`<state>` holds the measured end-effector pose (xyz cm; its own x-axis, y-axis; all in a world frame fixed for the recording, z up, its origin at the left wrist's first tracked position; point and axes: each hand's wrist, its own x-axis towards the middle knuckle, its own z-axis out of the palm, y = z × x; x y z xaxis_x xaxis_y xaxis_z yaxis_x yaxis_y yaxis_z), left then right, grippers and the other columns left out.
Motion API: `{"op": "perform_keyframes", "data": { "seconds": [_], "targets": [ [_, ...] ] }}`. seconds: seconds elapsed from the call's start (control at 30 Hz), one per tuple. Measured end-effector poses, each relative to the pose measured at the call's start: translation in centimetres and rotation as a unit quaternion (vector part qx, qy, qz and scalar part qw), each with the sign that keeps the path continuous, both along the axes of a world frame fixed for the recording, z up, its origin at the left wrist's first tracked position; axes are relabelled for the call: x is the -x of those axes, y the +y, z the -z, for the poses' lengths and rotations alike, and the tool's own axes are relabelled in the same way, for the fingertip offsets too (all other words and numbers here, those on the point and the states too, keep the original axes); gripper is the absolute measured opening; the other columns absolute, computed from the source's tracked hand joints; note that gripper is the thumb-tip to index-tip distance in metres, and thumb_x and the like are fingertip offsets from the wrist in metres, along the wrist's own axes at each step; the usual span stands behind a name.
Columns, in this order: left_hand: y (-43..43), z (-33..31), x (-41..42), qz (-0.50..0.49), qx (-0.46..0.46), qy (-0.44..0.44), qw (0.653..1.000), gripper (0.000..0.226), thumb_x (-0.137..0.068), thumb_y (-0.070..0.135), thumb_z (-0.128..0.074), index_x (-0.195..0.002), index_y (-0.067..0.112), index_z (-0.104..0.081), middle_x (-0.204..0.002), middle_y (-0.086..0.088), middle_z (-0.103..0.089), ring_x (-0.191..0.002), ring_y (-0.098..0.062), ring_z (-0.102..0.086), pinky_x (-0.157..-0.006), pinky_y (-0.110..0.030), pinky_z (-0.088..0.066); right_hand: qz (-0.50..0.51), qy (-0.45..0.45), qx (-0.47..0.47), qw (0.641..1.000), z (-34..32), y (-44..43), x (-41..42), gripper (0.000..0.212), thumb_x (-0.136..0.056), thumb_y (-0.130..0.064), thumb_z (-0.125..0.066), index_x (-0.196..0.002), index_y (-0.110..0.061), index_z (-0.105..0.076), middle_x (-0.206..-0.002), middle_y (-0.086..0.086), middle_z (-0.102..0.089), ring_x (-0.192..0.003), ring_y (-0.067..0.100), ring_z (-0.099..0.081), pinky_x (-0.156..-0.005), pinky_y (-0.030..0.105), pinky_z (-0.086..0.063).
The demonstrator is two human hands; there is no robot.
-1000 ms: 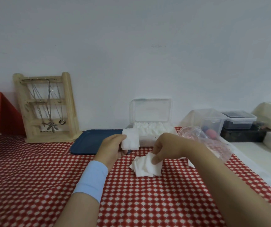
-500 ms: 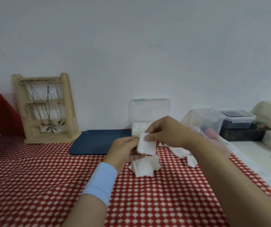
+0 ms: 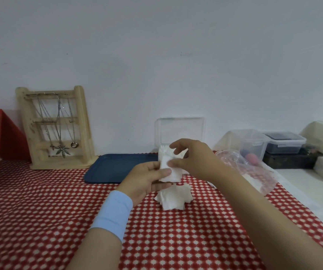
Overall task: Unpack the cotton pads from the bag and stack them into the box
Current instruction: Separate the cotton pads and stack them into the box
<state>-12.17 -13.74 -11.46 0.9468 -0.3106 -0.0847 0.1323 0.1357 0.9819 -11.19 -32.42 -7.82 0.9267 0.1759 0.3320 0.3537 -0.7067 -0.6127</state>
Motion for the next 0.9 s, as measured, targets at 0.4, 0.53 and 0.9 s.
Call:
{"op": "perform_keyframes", "data": {
  "seconds": [0.4,0.53,0.9],
  "targets": [
    [1.9,1.5,-1.7,-0.202,0.02,-0.019,0.979,0.014,-0.095,0.002,-0.066,-0.098,0.014,-0.069,-0.11,-0.01,-0.073,-0.103,-0.025,-0.072,-0.075,-0.029,-0.062,-0.072,0.147,0.177,0.971,1.3,1.1,0.6,0.024,-0.078,-0.034,-0.084,-0.1,-0.027,-0.078,-0.096,-0.017,-0.067,-0.089,0.003,-0.061,-0.076,0.017,-0.048],
    [1.5,1.5,-1.6,-0.195,0.018,-0.006,0.981,0.012,-0.098,0.01,-0.065,-0.107,0.006,-0.071,-0.111,-0.016,-0.074,-0.104,-0.029,-0.073,-0.076,-0.034,-0.063,-0.082,0.151,0.052,0.984,0.5,0.3,0.4,0.011,-0.077,-0.025,-0.086,-0.084,-0.021,-0.078,-0.09,-0.007,-0.076,-0.085,0.008,-0.069,-0.078,0.022,-0.055],
    [-0.2,0.8,-0.6,-0.108,-0.039,-0.007,0.993,0.017,-0.1,0.016,-0.063,-0.103,0.006,-0.076,-0.104,-0.014,-0.078,-0.094,-0.027,-0.077,-0.072,-0.034,-0.063,-0.085,0.147,-0.177,0.969,-1.1,-1.0,0.6,0.008,-0.087,-0.013,-0.078,-0.093,-0.009,-0.077,-0.079,0.001,-0.077,-0.067,0.011,-0.069,-0.062,0.023,-0.056]
  ]
}}
